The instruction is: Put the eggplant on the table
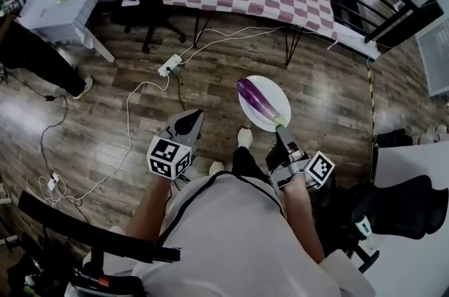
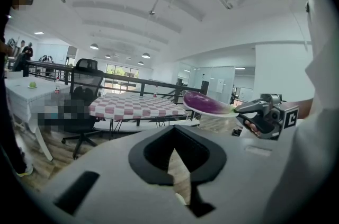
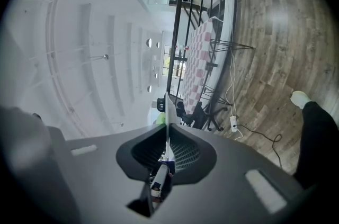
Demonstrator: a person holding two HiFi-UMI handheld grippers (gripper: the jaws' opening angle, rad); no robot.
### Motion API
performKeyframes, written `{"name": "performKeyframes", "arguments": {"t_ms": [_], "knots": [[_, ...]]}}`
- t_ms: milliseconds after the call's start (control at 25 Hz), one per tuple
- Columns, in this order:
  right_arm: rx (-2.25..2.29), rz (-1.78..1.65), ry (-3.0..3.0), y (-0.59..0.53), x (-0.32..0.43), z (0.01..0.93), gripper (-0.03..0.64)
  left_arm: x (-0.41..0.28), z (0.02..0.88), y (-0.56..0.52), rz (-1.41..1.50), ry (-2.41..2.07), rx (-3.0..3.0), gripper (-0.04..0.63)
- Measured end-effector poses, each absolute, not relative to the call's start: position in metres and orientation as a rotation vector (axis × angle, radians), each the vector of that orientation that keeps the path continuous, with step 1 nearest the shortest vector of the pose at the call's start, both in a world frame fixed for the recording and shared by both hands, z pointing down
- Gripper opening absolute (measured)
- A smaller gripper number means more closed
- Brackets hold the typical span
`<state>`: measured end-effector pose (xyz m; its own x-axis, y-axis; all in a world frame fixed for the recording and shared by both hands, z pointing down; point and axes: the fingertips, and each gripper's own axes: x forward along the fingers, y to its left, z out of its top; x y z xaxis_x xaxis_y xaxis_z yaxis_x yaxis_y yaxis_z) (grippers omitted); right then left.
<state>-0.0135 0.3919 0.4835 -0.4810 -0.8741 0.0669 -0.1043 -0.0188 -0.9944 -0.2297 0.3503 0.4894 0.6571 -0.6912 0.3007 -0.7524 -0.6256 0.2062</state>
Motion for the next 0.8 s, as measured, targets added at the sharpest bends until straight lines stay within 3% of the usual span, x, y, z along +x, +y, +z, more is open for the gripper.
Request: {"name": "performKeyframes", "arguments": {"t_ms": [800], "knots": [[-1.002,-1.591,1.639,0.285,0.032,0.494,0.029,-0.177,0.495,0.245,0.341,-1.138,2.561,0.002]]}}
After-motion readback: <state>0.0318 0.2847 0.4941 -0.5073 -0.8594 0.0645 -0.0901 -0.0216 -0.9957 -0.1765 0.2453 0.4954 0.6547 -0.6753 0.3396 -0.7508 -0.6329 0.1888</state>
